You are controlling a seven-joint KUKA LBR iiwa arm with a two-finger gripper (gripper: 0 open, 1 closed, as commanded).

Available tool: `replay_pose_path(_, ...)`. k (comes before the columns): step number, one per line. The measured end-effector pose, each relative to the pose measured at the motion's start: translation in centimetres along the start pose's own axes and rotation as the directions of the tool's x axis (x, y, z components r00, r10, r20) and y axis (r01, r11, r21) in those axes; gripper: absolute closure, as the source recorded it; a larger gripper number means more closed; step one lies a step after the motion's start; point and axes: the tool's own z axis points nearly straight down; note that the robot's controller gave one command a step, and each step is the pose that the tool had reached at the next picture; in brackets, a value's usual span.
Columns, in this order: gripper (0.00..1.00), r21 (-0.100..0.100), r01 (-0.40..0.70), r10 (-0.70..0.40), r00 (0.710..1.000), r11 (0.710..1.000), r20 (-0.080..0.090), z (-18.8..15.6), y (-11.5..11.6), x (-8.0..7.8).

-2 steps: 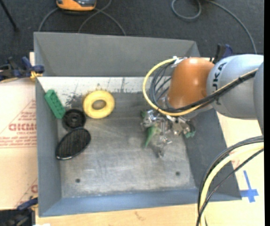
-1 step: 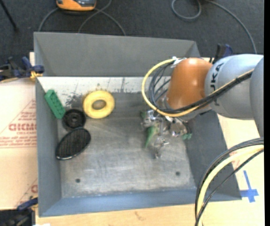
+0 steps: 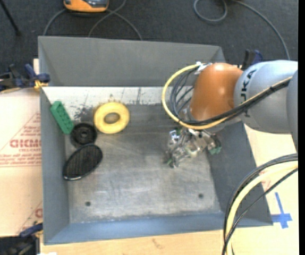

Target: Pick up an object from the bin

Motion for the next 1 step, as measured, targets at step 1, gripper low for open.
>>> replay_pose_path(1, 1.00, 0.000, 0.000, 0.000, 1.000, 1.000, 0.000, 0.00, 0.00, 0.00)
